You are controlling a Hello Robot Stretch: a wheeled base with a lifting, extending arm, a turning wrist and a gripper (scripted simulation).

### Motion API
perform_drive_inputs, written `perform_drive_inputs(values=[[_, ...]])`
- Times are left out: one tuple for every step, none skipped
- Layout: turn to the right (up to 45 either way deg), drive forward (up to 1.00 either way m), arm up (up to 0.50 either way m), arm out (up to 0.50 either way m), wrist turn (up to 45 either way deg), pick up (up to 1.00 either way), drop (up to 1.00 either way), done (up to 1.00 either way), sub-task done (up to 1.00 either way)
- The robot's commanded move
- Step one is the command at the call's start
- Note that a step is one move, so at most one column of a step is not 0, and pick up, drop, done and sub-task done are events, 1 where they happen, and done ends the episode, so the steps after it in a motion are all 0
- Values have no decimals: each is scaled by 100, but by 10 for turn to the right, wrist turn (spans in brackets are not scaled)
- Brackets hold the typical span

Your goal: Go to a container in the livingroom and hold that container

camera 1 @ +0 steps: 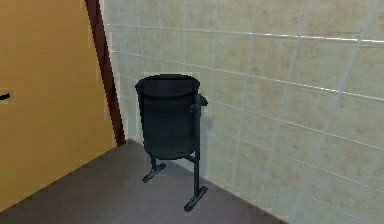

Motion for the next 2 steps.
perform_drive_inputs(values=[[0,0,10,0,0,0,0,0,0],[0,0,0,0,0,0,0,100,0]])
